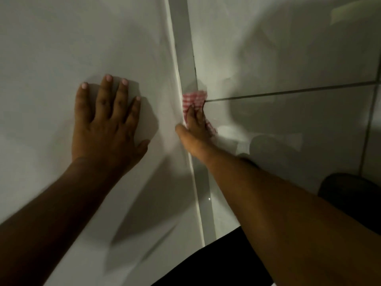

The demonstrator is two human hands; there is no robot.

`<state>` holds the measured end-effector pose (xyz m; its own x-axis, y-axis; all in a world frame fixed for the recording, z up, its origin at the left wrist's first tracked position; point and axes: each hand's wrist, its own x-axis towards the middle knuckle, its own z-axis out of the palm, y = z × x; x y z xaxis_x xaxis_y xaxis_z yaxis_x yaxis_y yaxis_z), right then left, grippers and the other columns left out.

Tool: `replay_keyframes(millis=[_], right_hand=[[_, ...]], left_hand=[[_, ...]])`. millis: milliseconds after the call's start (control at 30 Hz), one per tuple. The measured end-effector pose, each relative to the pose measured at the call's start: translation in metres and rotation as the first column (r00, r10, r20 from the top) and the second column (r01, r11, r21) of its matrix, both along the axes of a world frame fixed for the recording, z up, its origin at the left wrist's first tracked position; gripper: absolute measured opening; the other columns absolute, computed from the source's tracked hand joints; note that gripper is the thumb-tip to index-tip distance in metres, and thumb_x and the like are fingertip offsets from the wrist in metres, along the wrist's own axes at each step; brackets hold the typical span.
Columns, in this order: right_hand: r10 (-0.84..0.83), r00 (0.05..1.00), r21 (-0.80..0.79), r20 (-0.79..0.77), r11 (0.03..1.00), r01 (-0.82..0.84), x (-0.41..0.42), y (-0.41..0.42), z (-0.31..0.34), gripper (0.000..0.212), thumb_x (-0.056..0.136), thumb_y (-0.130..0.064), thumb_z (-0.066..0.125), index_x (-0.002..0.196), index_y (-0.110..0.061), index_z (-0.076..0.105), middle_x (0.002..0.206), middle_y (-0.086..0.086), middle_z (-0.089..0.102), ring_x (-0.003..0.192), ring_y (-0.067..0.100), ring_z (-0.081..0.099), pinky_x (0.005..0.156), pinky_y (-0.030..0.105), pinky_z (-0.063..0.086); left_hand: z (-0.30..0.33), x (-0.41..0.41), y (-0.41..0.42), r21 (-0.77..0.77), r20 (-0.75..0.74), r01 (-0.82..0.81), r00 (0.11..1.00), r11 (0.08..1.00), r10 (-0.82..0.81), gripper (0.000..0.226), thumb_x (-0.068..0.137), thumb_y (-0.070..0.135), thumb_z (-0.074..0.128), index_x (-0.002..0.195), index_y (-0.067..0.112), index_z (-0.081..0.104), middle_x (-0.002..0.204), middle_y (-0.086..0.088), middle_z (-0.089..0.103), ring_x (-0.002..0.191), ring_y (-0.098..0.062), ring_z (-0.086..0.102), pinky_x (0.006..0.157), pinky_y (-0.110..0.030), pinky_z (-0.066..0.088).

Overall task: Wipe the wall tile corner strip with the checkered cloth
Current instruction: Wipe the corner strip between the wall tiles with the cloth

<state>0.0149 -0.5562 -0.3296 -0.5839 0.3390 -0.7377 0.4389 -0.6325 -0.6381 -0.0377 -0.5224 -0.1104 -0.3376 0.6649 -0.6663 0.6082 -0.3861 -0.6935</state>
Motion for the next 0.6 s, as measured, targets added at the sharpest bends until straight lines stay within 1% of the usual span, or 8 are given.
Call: replay_keyframes(millis=[100, 200, 300, 367, 400, 433, 500, 600], right_hand=[[0.124, 0.992, -0.124, 0.017, 0.985, -0.121, 0.023, -0.05, 0.014, 0.083, 0.089, -0.054, 0.042, 0.153, -0.033, -0.006, 0.165, -0.002, -0.014, 0.151, 0.027, -0.008, 0.117, 0.053, -0.003], [0.099, 0.995, -0.251, 0.025, 0.964, -0.09, 0.028, -0.065, 0.014, 0.085, 0.085, -0.055, 0.042, 0.153, -0.034, -0.006, 0.165, -0.002, -0.011, 0.151, 0.028, -0.004, 0.118, 0.053, -0.002], [0.002, 0.999, -0.197, 0.053, 0.98, 0.009, 0.018, -0.03, 0.006, 0.088, 0.075, -0.062, 0.037, 0.151, -0.039, 0.0, 0.165, 0.001, 0.004, 0.15, 0.031, 0.013, 0.119, 0.053, 0.011], [-0.078, 0.996, -0.108, 0.048, 0.991, 0.083, 0.006, 0.007, -0.003, 0.085, 0.069, -0.065, 0.036, 0.143, -0.052, -0.004, 0.165, 0.002, 0.006, 0.148, 0.032, 0.017, 0.117, 0.051, 0.013], [-0.102, 0.994, -0.114, 0.05, 0.988, 0.107, -0.003, 0.024, -0.008, 0.084, 0.065, -0.066, 0.036, 0.139, -0.053, -0.001, 0.165, 0.004, 0.008, 0.147, 0.033, 0.019, 0.117, 0.05, 0.013], [-0.101, 0.993, -0.139, 0.057, 0.984, 0.108, -0.01, 0.035, -0.01, 0.086, 0.061, -0.067, 0.037, 0.139, -0.05, 0.006, 0.163, 0.006, 0.014, 0.144, 0.035, 0.024, 0.117, 0.05, 0.015], [-0.114, 0.992, -0.188, 0.052, 0.975, 0.122, -0.019, 0.046, -0.011, 0.087, 0.058, -0.066, 0.04, 0.139, -0.037, 0.026, 0.155, 0.009, 0.032, 0.135, 0.035, 0.038, 0.113, 0.052, 0.029], [-0.22, 0.974, -0.236, 0.056, 0.945, 0.227, -0.028, 0.06, -0.019, 0.077, 0.067, -0.055, 0.047, 0.134, -0.015, 0.045, 0.132, 0.009, 0.055, 0.109, 0.027, 0.057, 0.096, 0.042, 0.048]], left_hand=[[0.001, 0.001, 0.005, 0.002, 0.018, -0.021, 1.0, 1.0, 0.021, 0.089, 0.089, 0.065, 0.032, 0.159, 0.015, 0.012, 0.167, -0.018, 0.0, 0.153, -0.043, -0.008, 0.118, -0.063, -0.008], [0.0, 0.002, 0.006, 0.004, 0.013, -0.026, 1.0, 1.0, 0.026, 0.088, 0.09, 0.065, 0.029, 0.159, 0.014, 0.011, 0.167, -0.018, -0.001, 0.153, -0.043, -0.009, 0.118, -0.063, -0.009], [0.0, 0.003, 0.004, 0.011, 0.007, -0.028, 1.0, 1.0, 0.028, 0.087, 0.091, 0.065, 0.027, 0.16, 0.015, 0.008, 0.167, -0.018, -0.004, 0.153, -0.042, -0.012, 0.117, -0.062, -0.013], [-0.004, 0.001, 0.004, 0.023, 0.004, -0.02, 1.0, 1.0, 0.02, 0.088, 0.091, 0.066, 0.027, 0.16, 0.015, 0.008, 0.167, -0.018, -0.004, 0.152, -0.042, -0.013, 0.117, -0.062, -0.013], [-0.007, 0.0, 0.004, 0.024, 0.001, -0.014, 1.0, 1.0, 0.014, 0.088, 0.09, 0.066, 0.027, 0.16, 0.015, 0.008, 0.167, -0.018, -0.005, 0.152, -0.043, -0.013, 0.117, -0.063, -0.013], [-0.009, 0.0, 0.004, 0.022, -0.004, -0.012, 1.0, 1.0, 0.012, 0.089, 0.09, 0.067, 0.027, 0.16, 0.015, 0.008, 0.167, -0.018, -0.005, 0.152, -0.043, -0.013, 0.117, -0.063, -0.012], [-0.01, -0.001, 0.003, 0.038, -0.015, -0.003, 1.0, 0.999, 0.004, 0.091, 0.088, 0.068, 0.028, 0.159, 0.015, 0.01, 0.167, -0.018, -0.003, 0.153, -0.042, -0.011, 0.118, -0.063, -0.01], [-0.015, -0.005, 0.0, 0.049, -0.067, 0.047, 0.997, 0.998, -0.044, 0.092, 0.085, 0.07, 0.025, 0.159, 0.016, 0.014, 0.167, -0.018, 0.001, 0.153, -0.042, -0.008, 0.118, -0.065, -0.005]])
